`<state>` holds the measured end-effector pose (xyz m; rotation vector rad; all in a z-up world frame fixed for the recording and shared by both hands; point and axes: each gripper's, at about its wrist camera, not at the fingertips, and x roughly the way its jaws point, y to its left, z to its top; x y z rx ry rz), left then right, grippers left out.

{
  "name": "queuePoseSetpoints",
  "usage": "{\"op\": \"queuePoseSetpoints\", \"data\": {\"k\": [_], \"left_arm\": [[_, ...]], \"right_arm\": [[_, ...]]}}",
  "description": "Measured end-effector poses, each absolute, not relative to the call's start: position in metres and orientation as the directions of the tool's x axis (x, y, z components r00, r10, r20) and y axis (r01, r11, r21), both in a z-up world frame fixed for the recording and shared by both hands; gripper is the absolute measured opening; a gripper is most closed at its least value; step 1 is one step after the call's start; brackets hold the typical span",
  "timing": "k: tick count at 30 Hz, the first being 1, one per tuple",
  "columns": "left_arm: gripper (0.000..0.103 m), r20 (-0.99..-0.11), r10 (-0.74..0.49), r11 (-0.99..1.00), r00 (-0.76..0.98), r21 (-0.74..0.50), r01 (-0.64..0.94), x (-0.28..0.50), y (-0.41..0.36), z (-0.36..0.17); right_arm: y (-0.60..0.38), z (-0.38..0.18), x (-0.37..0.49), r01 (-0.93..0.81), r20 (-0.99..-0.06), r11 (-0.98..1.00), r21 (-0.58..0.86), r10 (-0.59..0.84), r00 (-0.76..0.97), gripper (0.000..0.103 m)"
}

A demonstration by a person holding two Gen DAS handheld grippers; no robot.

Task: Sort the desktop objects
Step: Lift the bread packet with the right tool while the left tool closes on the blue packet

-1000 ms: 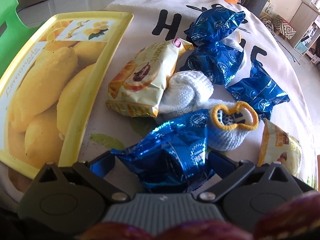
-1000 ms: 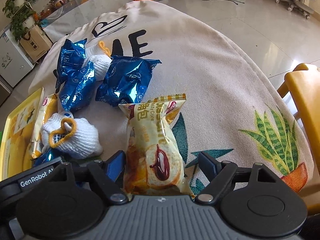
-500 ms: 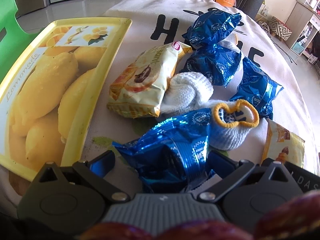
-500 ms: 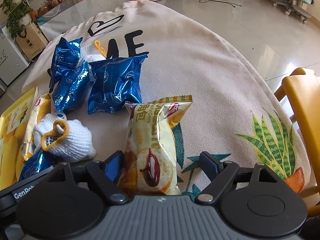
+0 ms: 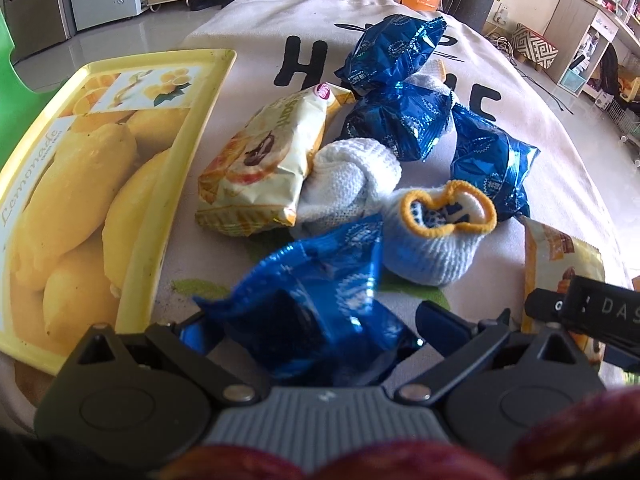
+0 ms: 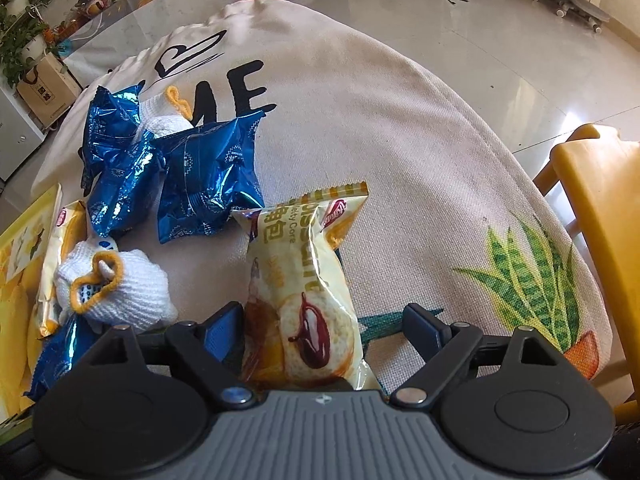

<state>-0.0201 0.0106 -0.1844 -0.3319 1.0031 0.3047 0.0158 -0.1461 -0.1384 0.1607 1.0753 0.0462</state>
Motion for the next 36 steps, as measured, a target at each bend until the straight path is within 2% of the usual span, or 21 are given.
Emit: {"op": "queuePoseSetpoints", "data": {"k": [7, 18, 26, 36], "left_arm": [[0.103, -0.869, 0.168, 0.944, 0.465, 0.007, -0.329, -0.012, -0.009, -0.191], [0.103, -0.872, 0.176, 0.936, 0.456, 0.005, -0.351, -0.01, -0.007, -0.191], [0.103, -0.87, 0.18, 0.934, 0.46, 0.005, -0.357, -0.011, -0.008, -0.191], [0.103, -0.873, 0.183, 0.93, 0.452, 0.005, -0.367, -0.01, -0.008, -0.191]], "right_arm": [[-0.136, -0.141, 0.02, 0.024, -0.878, 0.991, 0.132, 0.105, 0.467, 0.096], [-0.123, -0.143, 0.026, -0.006, -0.883, 0.999, 0.052, 0.048, 0.467, 0.103], [-0.114, -0.146, 0.028, -0.031, -0.884, 0.999, -0.021, -0.004, 0.467, 0.103], [-0.114, -0.147, 0.03, -0.016, -0.88, 1.0, -0.025, -0.014, 0.474, 0.103]]}}
